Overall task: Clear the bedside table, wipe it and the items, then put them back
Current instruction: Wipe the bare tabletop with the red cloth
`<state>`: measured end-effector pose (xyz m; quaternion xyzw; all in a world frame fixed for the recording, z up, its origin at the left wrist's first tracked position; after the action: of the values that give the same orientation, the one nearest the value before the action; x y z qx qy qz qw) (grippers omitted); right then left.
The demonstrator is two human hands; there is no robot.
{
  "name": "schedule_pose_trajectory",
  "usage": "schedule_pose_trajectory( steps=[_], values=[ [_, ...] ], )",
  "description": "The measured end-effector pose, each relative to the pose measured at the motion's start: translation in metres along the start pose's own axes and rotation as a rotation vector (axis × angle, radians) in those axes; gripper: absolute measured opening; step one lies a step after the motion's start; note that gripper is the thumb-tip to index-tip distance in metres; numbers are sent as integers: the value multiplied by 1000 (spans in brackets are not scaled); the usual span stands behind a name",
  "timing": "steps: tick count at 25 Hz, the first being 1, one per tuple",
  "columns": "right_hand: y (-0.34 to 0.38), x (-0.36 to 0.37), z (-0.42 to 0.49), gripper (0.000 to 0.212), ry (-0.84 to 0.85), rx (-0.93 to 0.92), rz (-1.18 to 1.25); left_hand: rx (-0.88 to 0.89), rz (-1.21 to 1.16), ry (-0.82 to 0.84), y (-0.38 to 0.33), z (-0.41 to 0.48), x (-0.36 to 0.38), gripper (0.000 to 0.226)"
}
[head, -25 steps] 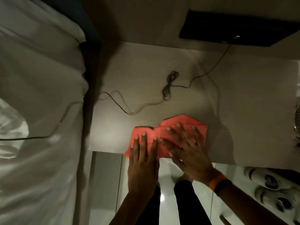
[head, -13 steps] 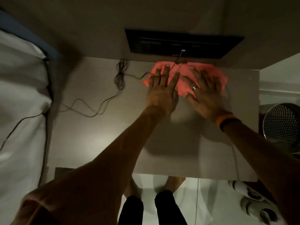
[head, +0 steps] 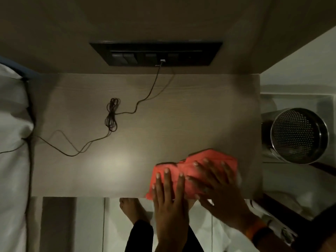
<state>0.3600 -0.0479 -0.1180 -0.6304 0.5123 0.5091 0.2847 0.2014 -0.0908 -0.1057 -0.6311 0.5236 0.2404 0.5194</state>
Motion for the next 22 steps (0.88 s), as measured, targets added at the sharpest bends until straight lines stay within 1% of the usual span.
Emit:
schedule_pose_trajectory(
  steps=[3,4,5,6,7,9,11,13,16,18,20,22],
  values=[
    [-55,-30,36,52,-67,82,-54,151,1,-13,-32,73,-19,91],
    [-75,-43,61,54,-89,120,-71,171,-16,-18,-39,108,-29,87],
    [-92,-56,88,55,-115,153,-65,177,-11,-32,-43,146,-40,78],
    [-108,-68,117,58,-120,187,-48,167,-7,-38,-45,185,-51,69],
    [-124,-79,142,62,-99,227,-30,165,-15,-44,-48,223,-61,66],
    [-150,-93,176,70,-44,288,18,170,34,-38,-55,276,-73,66],
    [-165,-97,181,74,-49,325,23,185,105,-9,-62,292,-71,67],
    [-158,-93,158,75,-82,370,43,228,125,27,-68,277,-61,65],
    [-132,-77,90,72,-113,448,133,317,77,63,-83,219,-37,62],
    [-107,-59,37,70,-55,477,103,357,90,-3,-86,167,-22,60],
    [-81,-40,-11,70,46,507,58,397,115,-36,-86,117,-1,53],
    [-63,-35,-43,67,57,530,62,462,145,-57,-88,81,11,48]
  ],
)
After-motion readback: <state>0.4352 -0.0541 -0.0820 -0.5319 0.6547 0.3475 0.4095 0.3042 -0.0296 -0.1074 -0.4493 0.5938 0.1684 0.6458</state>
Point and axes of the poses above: each hand's wrist, its own z-axis towards the middle knuckle, its own x-axis out of the palm, y = z × x, the point moved 6 cm from there along z, towards the middle knuckle, and after that the axes turned 12 degrees about x, right-handed, at the moved point
